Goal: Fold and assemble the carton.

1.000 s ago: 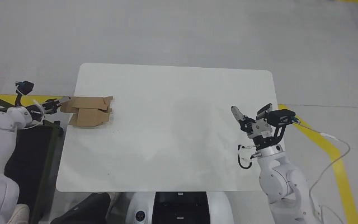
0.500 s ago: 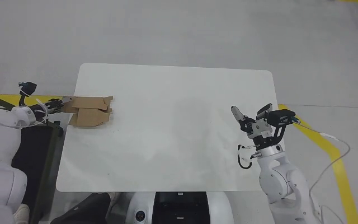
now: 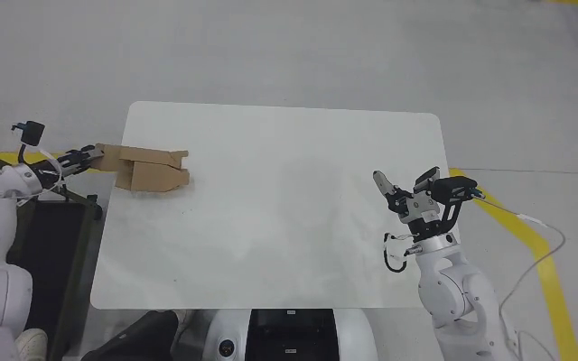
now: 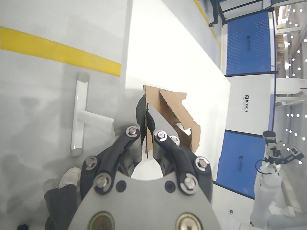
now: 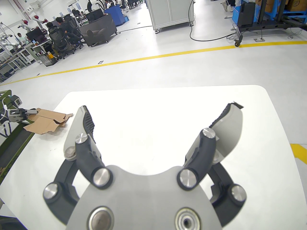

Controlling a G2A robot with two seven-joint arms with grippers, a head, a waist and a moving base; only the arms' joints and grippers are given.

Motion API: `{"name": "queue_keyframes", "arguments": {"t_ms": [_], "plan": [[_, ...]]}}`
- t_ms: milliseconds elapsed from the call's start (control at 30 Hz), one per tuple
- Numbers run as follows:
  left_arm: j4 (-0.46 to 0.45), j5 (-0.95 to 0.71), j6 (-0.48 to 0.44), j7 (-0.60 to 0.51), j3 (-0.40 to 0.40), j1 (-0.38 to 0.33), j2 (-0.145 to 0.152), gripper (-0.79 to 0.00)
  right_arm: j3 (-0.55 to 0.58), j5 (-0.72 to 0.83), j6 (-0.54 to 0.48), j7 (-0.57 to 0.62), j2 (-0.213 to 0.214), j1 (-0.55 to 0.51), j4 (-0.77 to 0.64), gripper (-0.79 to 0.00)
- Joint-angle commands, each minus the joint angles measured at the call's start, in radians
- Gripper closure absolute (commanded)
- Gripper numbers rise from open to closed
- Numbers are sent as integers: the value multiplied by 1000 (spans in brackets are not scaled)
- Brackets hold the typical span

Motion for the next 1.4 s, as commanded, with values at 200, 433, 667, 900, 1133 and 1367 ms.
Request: {"name": "queue_keyframes", "arguments": {"t_ms": [200, 433, 667, 900, 1133, 1367], "plan": [[-277, -276, 95, -91, -59, 100, 40, 0, 0, 0, 0, 0, 0, 0, 0, -785], [-543, -464, 183, -180, -99, 217, 76, 0, 0, 0, 0, 0, 0, 0, 0, -785], [-774, -543, 256, -252, -108, 306, 93, 0, 0, 0, 0, 0, 0, 0, 0, -785], [-934, -562, 254, -250, -73, 349, 89, 0, 0, 0, 0, 0, 0, 0, 0, -785], [-962, -575, 258, -254, -38, 339, 76, 0, 0, 0, 0, 0, 0, 0, 0, -785], [-948, -602, 278, -275, -19, 326, 68, 0, 0, 0, 0, 0, 0, 0, 0, -785]]}}
